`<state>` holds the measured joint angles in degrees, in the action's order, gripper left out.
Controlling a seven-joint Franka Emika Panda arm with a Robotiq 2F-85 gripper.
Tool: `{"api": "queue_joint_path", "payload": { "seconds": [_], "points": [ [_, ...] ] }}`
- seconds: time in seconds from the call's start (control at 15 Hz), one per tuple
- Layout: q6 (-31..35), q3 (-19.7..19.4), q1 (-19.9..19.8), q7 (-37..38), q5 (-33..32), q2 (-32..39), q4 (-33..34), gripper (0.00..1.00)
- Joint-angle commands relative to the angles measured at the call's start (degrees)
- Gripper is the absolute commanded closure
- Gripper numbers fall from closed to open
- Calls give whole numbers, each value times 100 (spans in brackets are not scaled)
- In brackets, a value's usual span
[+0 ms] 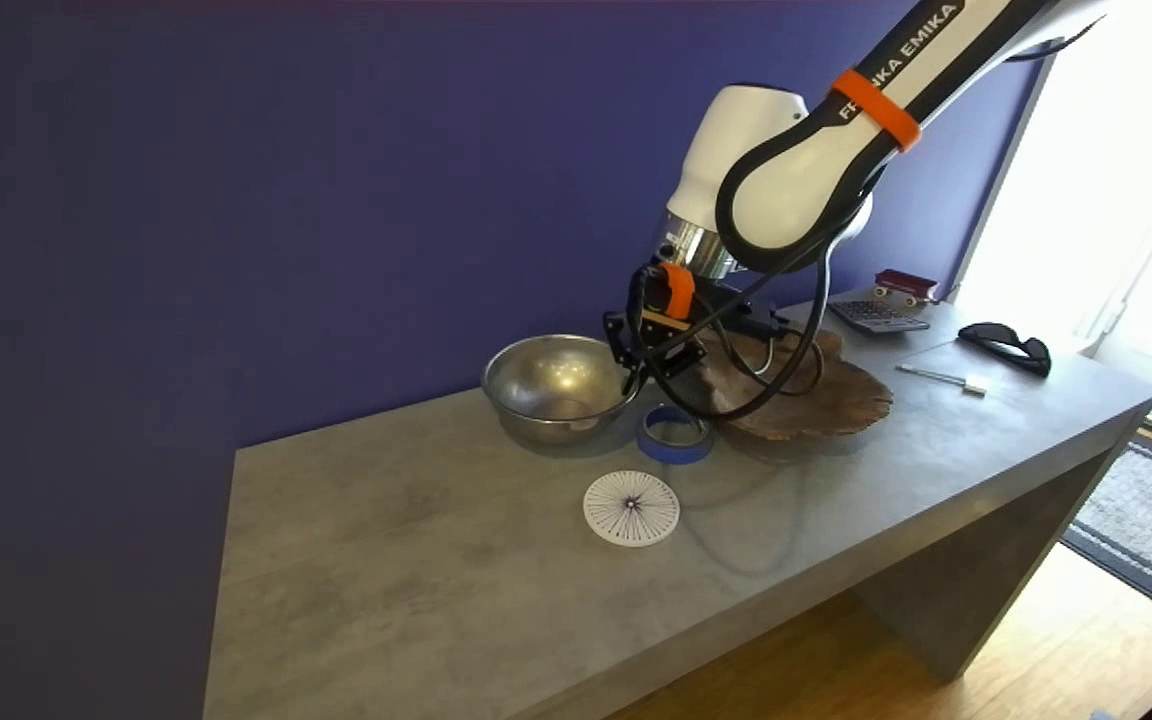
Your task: Move the silver bowl forward
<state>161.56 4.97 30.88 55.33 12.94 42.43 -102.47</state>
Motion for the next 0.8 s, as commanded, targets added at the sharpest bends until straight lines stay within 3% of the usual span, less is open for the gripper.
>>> {"api": "queue_joint_path", "payload": {
  "seconds": [0.0,0.33,0.6,0.73],
  "points": [
    [-203,-127,138,273,-108,114,290,66],
    [-402,-133,149,331,-115,-807,-561,33],
    [-1320,56,61,-46,-501,-1912,-1660,5],
    [-1368,188,55,-266,-856,-2428,-2202,0]
  ]
}}
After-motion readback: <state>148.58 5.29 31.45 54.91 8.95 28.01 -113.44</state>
